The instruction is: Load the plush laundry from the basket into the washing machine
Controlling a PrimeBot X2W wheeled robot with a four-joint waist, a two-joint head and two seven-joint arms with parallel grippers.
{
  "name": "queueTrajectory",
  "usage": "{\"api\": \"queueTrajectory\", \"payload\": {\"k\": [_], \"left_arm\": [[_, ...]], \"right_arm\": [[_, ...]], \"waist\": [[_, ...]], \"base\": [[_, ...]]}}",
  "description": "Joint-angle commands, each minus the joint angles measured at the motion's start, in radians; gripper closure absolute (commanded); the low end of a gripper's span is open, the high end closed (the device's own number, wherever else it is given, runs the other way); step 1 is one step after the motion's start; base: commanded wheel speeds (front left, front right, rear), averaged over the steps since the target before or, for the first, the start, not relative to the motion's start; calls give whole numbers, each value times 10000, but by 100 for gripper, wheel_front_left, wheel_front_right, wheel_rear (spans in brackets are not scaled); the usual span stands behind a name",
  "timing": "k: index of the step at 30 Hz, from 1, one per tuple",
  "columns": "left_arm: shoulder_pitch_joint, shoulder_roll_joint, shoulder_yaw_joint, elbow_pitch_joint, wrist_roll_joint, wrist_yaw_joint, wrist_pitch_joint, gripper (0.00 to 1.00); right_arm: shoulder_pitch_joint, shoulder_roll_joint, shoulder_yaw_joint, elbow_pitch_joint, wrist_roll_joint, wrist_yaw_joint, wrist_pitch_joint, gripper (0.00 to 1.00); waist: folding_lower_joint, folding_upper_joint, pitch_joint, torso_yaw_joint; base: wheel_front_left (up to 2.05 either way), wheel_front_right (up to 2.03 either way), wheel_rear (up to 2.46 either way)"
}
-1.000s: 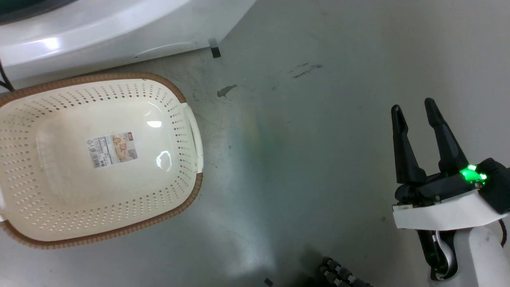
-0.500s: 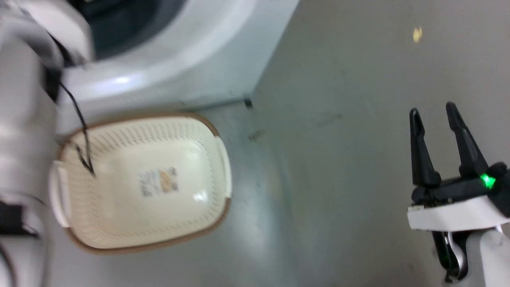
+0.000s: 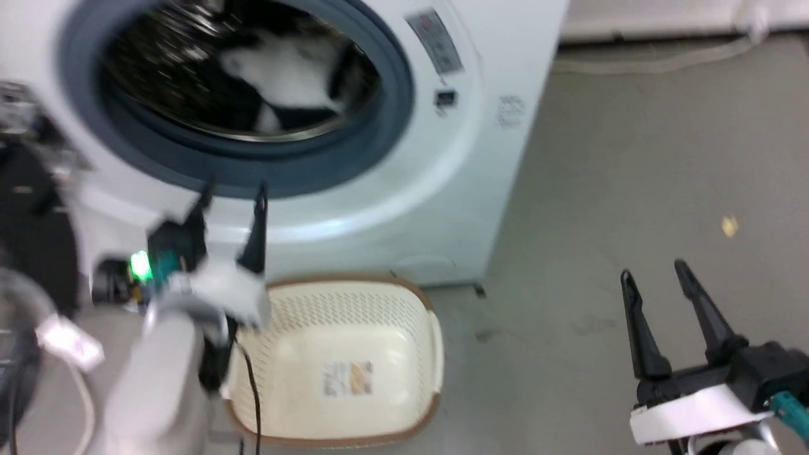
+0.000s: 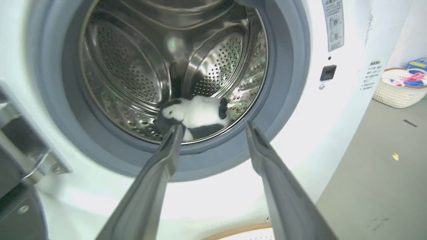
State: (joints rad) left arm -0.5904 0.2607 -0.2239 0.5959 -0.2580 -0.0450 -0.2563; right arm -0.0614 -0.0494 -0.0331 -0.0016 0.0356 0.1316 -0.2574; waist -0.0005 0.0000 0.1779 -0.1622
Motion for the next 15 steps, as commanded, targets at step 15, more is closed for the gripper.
{"api": "queueTrajectory", "payload": {"k": [15], "left_arm": [[5362,-830,283,-3654,-48,1297,-54,0]], "right_arm": [[1018,-8,242,238,42,-9,-44,0]], "waist": [[5,0,-1682,1509]], "base": [[0,0,0]]}}
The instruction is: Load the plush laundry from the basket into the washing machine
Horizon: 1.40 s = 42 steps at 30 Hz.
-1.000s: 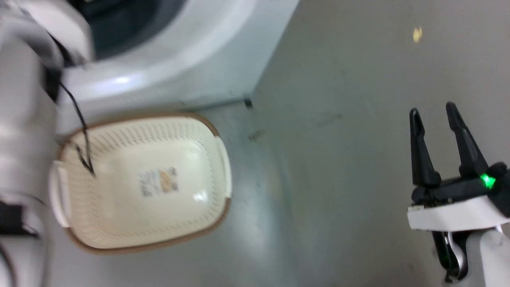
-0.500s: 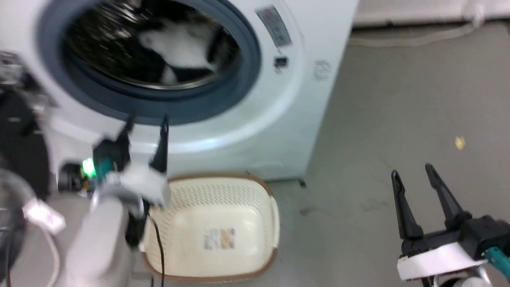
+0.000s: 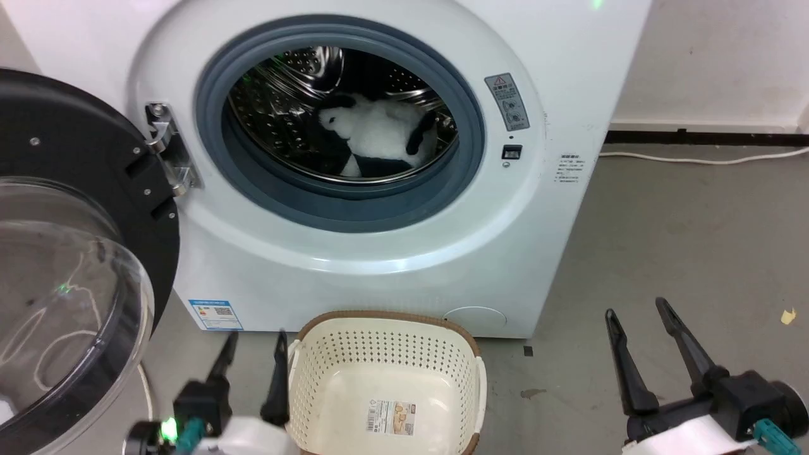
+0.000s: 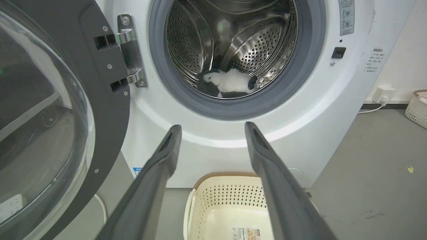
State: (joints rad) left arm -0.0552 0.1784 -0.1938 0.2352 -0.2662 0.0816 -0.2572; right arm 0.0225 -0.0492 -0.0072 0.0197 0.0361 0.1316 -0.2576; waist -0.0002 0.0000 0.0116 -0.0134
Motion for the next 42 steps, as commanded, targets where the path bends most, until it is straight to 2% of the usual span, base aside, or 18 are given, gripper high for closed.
{"api": "queueTrajectory", "payload": {"k": [1,7,16,17,42], "left_arm": [[148,-30,-30,-84,90,107,-45,0],[621,-182,-109,-322,320,334,-45,0],[705,-165,-172,-285,345,290,-38,0],[596,-154,-178,-286,332,297,16,100],[588,-367,223,-678,774,86,504,100]], "right_arm": [[213,-10,-32,60,33,-9,-42,0],[481,-10,-54,427,-227,-9,-42,0],[489,-10,-96,502,-161,-9,-42,0],[394,0,-77,468,-190,2,4,100],[277,-2,-50,342,-222,0,492,100]], "waist": [[2,0,-41,41],[2,0,-106,146],[2,0,-112,165],[2,0,-113,163],[2,0,-114,157]], "base": [[0,0,0],[0,0,0],[0,0,0],[0,0,0],[0,0,0]]}}
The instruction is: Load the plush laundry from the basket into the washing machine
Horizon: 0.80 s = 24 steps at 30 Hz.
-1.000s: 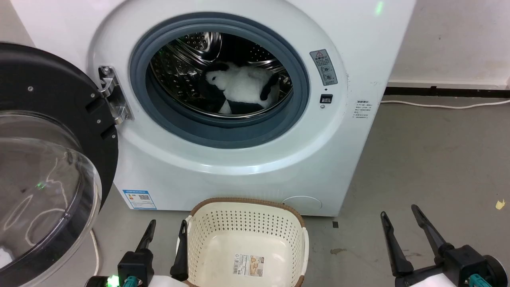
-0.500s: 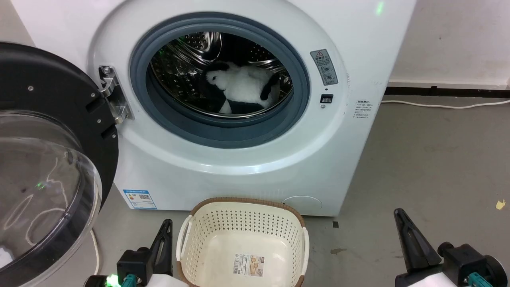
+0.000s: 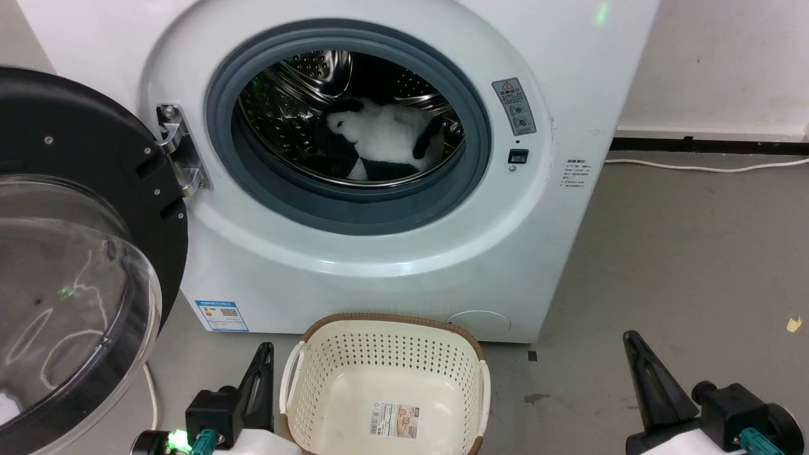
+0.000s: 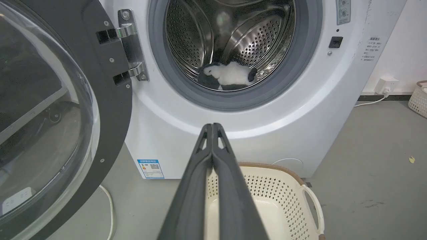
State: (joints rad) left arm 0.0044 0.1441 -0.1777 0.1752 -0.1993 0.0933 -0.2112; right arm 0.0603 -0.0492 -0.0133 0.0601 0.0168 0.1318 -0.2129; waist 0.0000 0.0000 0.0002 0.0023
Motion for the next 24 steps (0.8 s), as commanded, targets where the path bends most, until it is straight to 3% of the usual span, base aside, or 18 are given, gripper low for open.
{"api": "queueTrajectory", "payload": {"k": [1,24], "left_arm": [[-8,-33,79,-94,123,-40,64,100],[-16,-232,451,-458,534,-236,513,100]], "right_arm": [[-106,-2,13,-68,-30,-2,66,100],[-215,-4,39,-185,-60,-4,518,100]], "waist": [[0,0,0,0],[0,0,0,-5]], "base": [[0,0,0],[0,0,0]]}}
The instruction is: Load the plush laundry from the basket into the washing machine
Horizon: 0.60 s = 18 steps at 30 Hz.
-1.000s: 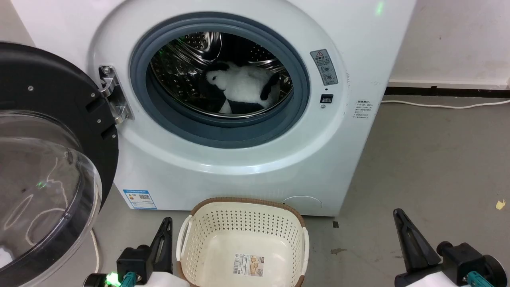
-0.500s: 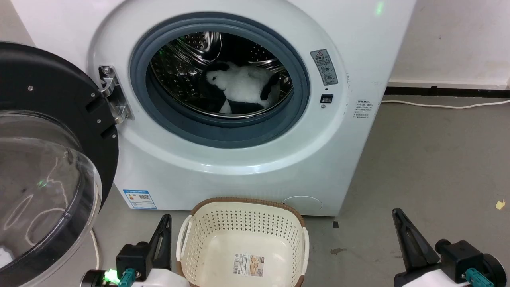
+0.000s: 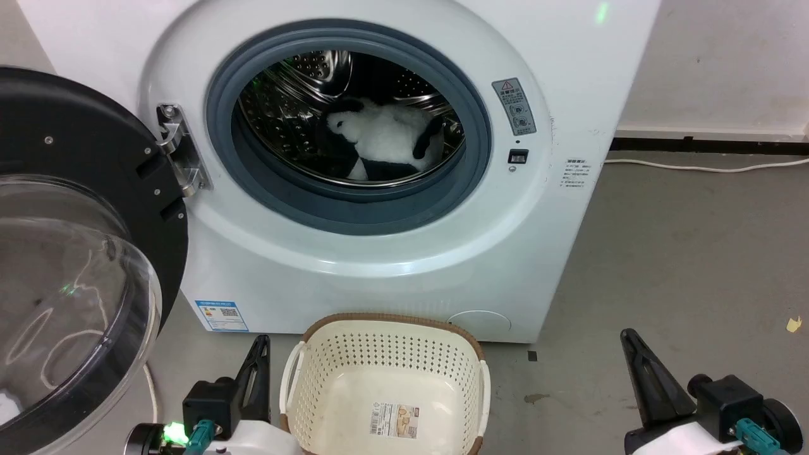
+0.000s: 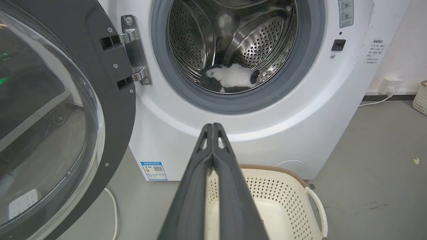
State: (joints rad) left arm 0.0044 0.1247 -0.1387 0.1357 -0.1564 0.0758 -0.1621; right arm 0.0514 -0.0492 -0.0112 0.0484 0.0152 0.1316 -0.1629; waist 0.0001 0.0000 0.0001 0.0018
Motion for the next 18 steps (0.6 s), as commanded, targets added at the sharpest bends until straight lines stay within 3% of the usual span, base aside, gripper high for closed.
{"api": "queueTrajectory", "payload": {"k": [1,18], "left_arm": [[-16,-47,79,-79,123,-70,43,100],[-23,-218,400,-393,476,-239,430,100]], "right_arm": [[-132,-4,19,-73,-46,-2,39,100],[-226,-5,42,-174,-72,-4,429,100]], "waist": [[-1,0,0,0],[-1,0,0,-5]], "base": [[0,0,0],[0,0,0]]}}
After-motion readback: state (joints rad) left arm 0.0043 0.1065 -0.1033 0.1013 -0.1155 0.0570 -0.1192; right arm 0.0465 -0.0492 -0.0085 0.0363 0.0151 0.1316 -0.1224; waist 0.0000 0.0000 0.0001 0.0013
